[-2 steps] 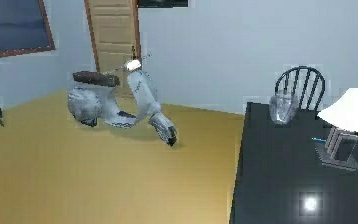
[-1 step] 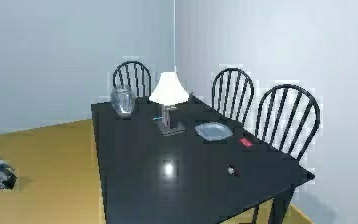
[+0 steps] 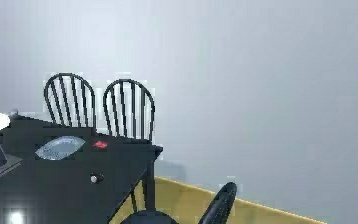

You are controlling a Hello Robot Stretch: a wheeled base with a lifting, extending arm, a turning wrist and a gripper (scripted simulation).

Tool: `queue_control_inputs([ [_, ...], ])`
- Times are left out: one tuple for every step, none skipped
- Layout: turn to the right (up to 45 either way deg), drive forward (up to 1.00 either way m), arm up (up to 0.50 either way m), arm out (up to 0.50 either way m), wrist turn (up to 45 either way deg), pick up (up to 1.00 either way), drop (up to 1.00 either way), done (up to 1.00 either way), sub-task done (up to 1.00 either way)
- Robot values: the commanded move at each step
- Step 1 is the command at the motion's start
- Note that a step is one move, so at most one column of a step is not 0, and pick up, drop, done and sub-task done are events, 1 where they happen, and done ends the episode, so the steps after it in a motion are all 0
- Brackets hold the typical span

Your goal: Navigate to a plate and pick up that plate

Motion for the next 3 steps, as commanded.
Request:
queue_control_inputs([
  [45.0, 0.0, 0.0, 0.0, 0.0, 0.0, 0.0, 0.0, 0.0],
  [24.0, 0.0, 0.0, 0.0, 0.0, 0.0, 0.0, 0.0, 0.0],
  [0.0, 0.15, 0.0, 0.0, 0.0, 0.0, 0.0, 0.0, 0.0],
])
